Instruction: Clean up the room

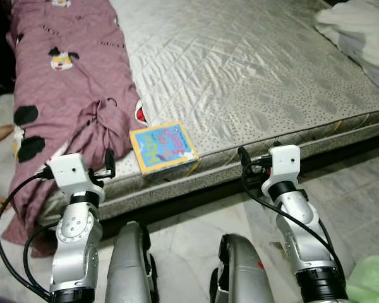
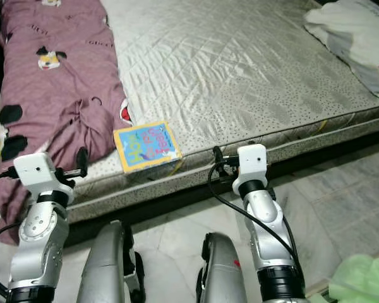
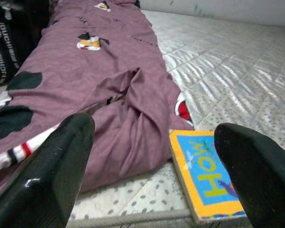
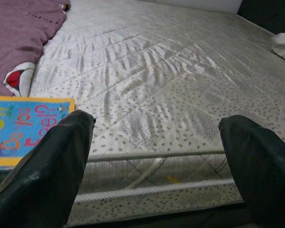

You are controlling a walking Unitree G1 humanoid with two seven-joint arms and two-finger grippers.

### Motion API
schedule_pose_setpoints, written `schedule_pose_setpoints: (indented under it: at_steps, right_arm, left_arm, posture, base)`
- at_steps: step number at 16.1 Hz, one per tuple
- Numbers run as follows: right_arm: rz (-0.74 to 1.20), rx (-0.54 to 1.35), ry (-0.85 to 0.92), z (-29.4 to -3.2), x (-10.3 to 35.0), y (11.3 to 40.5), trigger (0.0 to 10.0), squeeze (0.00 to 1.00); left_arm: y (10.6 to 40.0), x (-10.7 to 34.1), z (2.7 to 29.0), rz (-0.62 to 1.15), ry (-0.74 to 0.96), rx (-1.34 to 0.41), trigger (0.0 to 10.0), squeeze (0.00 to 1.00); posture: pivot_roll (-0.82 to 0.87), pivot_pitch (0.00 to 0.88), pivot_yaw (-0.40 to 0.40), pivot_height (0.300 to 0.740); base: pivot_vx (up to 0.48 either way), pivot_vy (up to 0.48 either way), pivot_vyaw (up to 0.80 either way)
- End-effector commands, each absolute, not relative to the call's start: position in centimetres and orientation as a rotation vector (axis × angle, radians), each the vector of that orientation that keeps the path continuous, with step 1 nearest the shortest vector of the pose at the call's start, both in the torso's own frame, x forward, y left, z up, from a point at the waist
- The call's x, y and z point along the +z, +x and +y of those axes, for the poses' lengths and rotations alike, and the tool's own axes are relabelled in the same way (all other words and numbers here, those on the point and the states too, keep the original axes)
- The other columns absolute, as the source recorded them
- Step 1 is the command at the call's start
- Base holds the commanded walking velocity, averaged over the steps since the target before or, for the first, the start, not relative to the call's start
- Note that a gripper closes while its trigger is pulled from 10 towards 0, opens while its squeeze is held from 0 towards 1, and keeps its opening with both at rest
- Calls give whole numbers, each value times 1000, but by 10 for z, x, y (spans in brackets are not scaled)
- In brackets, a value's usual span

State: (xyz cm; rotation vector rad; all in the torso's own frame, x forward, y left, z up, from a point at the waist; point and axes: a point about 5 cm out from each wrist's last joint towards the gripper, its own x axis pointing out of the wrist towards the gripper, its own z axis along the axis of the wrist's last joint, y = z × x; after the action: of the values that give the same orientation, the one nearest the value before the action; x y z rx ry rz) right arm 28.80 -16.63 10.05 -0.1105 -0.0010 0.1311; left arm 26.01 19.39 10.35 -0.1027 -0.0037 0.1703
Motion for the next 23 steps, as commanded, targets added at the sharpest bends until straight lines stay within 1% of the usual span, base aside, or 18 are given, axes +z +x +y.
schedule_pose_setpoints:
  at_steps: [1, 6, 15, 17, 20, 23]
  right_arm:
    - [0, 137, -118, -166, 100, 288, 10000, 0]
    - [1, 140, -119, -166, 99, 288, 10000, 0]
    - [7, 147, -117, -164, 97, 289, 10000, 0]
    - [5, 174, -153, -161, 97, 289, 10000, 0]
    - [9, 165, -135, -162, 96, 289, 10000, 0]
    - [10, 162, -123, -163, 97, 289, 10000, 0]
  left_arm:
    - [260, 108, 194, -24, -97, 164, 10000, 0]
    - [260, 107, 192, -18, -109, 140, 10000, 0]
    - [265, 102, 190, 36, -124, 167, 10000, 0]
    - [266, 102, 189, 41, -125, 169, 10000, 0]
    - [267, 100, 188, 57, -139, 180, 10000, 0]
    - [269, 93, 187, 119, -167, 185, 10000, 0]
  posture:
    - [4, 171, -40, 623]
    - [4, 172, -40, 623]
    - [8, 162, -38, 623]
    - [7, 160, -37, 623]
    - [6, 162, -38, 623]
    - [5, 166, -40, 623]
  base:
    - [480, 0, 0]
    - [480, 0, 0]
    - [0, 0, 0]
    - [0, 0, 781]
    - [0, 0, 779]
    - [0, 0, 0]
